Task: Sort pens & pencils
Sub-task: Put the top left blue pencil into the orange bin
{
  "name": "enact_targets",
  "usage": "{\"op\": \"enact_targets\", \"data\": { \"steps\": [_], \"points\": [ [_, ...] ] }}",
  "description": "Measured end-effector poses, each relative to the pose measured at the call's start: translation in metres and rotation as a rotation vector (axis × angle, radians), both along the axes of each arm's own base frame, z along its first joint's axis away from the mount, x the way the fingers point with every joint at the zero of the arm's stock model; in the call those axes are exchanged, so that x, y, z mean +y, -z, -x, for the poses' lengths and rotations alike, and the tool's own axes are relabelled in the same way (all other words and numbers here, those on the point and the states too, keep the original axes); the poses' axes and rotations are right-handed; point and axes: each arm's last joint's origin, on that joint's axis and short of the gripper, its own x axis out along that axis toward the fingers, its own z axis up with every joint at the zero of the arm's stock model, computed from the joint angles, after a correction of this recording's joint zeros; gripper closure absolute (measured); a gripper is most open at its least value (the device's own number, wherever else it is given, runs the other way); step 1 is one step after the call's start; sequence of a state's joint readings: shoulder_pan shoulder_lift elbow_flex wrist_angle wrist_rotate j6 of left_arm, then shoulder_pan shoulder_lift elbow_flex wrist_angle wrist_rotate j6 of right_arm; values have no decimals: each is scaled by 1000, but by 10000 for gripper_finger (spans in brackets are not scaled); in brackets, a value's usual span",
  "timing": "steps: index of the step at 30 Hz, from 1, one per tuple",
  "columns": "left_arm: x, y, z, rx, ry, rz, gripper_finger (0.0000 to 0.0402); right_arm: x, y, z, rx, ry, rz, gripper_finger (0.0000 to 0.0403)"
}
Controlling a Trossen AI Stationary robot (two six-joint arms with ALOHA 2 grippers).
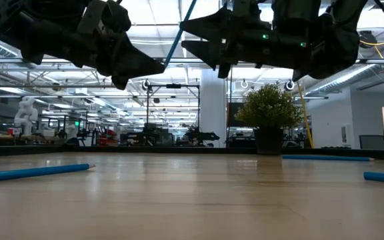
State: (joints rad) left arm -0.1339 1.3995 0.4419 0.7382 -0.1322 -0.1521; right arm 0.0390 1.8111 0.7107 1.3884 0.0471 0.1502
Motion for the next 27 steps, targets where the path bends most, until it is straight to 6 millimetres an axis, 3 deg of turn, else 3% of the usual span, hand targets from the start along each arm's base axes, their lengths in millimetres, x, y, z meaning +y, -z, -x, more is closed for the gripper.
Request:
{"op": "enact_targets", "data": {
  "steps": [14,21,27],
  "points": [
    [-2,-1,-1,5,4,5,402,5,-8,2,-78,-41,-19,181],
    [-3,0,-1,12,12,6,401,5,-9,2,-90,-39,-20,242],
    [-3,0,-1,14,12,6,401,5,-9,2,-90,-37,-16,319]
  ]
}}
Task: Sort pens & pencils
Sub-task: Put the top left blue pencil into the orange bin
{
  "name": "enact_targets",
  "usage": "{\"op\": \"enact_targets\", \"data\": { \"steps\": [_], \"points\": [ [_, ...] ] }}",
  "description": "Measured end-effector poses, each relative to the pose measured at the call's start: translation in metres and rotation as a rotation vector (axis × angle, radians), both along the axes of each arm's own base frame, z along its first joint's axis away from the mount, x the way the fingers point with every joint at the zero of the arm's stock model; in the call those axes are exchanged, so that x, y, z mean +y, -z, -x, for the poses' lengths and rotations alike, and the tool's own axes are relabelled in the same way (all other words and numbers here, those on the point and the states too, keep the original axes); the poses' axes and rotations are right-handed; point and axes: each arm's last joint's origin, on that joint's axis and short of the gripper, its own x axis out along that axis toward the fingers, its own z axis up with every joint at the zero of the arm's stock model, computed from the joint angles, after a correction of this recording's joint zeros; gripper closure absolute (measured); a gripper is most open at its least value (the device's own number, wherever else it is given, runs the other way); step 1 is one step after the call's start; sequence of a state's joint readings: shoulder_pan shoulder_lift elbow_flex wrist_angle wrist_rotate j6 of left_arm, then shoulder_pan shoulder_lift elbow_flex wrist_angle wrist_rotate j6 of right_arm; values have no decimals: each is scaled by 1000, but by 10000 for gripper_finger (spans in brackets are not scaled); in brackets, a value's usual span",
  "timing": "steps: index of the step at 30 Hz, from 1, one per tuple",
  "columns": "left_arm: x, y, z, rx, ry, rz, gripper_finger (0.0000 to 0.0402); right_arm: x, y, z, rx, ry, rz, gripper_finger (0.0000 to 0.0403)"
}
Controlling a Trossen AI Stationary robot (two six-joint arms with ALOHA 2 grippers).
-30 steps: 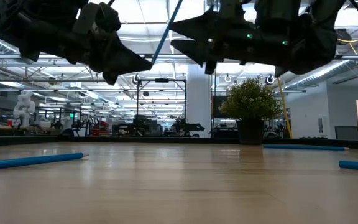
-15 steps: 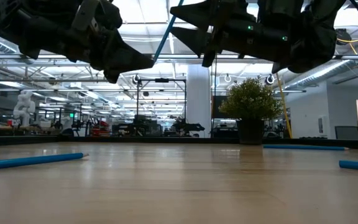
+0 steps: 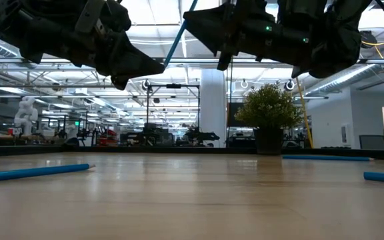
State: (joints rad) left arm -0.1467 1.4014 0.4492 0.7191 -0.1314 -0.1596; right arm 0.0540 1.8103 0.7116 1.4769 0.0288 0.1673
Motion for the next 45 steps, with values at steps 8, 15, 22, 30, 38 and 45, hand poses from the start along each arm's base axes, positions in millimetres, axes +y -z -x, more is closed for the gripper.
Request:
{"op": "enact_targets", "data": {
  "steps": [8,15,22,30,38,45],
  "points": [
    [0,1,0,15,0,-2,401,0,1,0,8,2,3,390],
    [0,2,1,25,-8,34,376,0,2,-1,22,0,-1,395],
    [3,-6,8,43,-15,30,264,0,-1,1,139,0,6,396],
    [8,-37,38,43,-27,6,197,8,-26,26,409,-12,115,397],
    [17,-77,77,-114,-121,-108,195,28,-48,68,609,233,240,397],
    [16,-83,98,-97,-94,-119,195,31,-51,77,638,343,263,397]
  ]
}}
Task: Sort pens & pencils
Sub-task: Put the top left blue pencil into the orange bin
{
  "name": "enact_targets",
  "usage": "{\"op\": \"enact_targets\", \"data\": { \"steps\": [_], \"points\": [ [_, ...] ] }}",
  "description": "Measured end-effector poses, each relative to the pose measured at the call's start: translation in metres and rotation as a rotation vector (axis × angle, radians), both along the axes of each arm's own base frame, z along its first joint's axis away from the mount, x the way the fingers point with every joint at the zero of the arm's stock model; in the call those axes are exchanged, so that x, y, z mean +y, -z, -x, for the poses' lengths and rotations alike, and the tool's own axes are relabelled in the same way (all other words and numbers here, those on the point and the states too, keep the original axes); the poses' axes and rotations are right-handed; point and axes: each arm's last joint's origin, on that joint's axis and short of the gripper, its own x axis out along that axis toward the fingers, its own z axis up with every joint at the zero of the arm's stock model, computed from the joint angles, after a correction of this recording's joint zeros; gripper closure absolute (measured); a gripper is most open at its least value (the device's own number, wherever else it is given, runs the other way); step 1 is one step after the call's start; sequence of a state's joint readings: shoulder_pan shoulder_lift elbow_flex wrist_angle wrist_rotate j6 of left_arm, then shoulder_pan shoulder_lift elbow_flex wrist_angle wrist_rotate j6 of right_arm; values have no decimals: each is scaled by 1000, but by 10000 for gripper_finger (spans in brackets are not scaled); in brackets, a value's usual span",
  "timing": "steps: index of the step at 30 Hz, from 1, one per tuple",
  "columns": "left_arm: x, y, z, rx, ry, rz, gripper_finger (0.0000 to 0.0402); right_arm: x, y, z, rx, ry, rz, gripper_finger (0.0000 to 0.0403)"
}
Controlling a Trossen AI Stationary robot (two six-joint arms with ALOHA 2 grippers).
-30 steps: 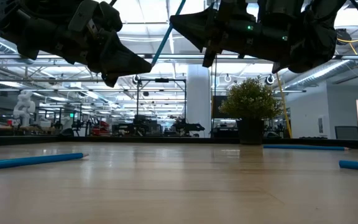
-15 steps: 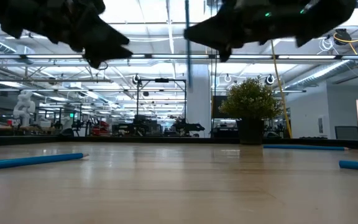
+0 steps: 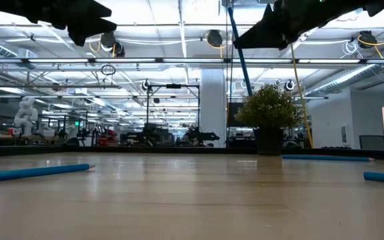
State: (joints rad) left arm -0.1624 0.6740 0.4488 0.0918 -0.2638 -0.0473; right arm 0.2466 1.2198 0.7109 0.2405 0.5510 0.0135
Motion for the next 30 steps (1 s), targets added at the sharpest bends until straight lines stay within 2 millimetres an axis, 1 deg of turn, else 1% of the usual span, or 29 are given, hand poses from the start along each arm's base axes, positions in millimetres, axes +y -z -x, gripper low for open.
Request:
{"op": "enact_targets", "data": {
  "steps": [6,8,10,13,15,18,21,23,28,30],
  "points": [
    [-4,6,2,28,21,26,195,-1,1,-1,6,5,1,397],
    [-4,7,2,33,17,27,195,0,-1,-2,-25,8,-21,397],
    [-4,7,2,30,2,27,195,6,-5,-2,-54,-14,-36,397],
    [-4,7,2,30,-2,15,195,24,-20,-2,-21,-84,-28,397],
    [-3,7,2,31,-2,4,195,36,-32,0,53,-113,-38,397],
    [-3,7,2,31,-1,0,195,47,-46,7,175,-101,-105,397],
    [-3,7,2,31,-1,0,195,56,-56,19,308,-65,-193,397],
    [-3,7,2,31,-1,1,195,61,-61,26,395,-60,-283,397],
    [-3,7,2,31,-2,2,195,78,-56,46,601,-73,-540,397],
    [-3,7,2,31,-1,2,195,85,-47,56,690,-39,-595,397]
  ]
}}
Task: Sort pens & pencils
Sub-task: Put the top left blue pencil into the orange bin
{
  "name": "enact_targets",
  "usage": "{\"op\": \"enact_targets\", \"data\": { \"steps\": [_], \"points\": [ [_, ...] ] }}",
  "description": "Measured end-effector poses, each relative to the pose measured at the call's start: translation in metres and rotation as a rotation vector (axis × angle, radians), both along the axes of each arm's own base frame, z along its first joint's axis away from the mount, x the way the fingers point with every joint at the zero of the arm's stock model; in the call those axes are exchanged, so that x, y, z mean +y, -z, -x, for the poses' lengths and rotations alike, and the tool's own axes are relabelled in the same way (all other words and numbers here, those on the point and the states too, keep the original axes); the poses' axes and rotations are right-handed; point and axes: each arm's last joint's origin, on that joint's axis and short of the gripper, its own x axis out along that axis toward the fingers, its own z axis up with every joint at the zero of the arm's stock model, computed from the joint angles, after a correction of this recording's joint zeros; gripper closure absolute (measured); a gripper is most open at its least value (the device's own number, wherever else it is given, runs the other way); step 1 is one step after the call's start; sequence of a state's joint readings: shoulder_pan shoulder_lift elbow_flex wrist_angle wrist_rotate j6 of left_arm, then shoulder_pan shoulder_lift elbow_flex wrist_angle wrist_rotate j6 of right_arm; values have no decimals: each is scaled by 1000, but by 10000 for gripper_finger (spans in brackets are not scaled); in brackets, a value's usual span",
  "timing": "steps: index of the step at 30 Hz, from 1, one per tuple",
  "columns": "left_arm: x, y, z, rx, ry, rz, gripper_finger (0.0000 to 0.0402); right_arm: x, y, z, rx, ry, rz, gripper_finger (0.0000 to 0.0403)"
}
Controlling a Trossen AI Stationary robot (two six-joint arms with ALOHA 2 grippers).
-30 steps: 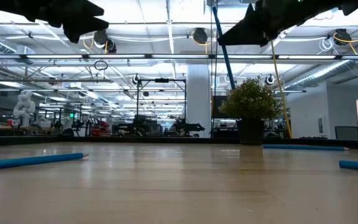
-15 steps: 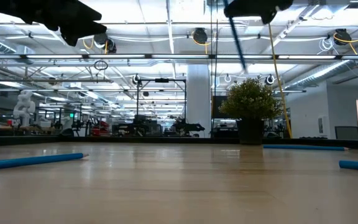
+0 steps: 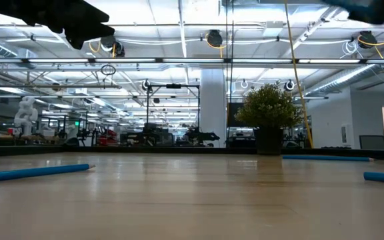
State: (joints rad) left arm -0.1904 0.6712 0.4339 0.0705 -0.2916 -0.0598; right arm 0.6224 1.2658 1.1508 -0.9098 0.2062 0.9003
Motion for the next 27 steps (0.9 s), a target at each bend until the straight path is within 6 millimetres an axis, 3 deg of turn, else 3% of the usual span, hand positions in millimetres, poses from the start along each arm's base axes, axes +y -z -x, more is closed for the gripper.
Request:
{"op": "enact_targets", "data": {
  "steps": [7,15,20,27],
  "points": [
    [0,0,0,1,-1,5,195,22,49,31,245,41,-22,397],
    [0,0,0,1,-1,6,195,23,92,53,310,45,15,397],
    [0,0,0,1,-1,9,195,20,103,56,311,53,14,395],
    [0,0,0,2,-1,8,195,22,101,55,296,114,-36,332]
  ]
}}
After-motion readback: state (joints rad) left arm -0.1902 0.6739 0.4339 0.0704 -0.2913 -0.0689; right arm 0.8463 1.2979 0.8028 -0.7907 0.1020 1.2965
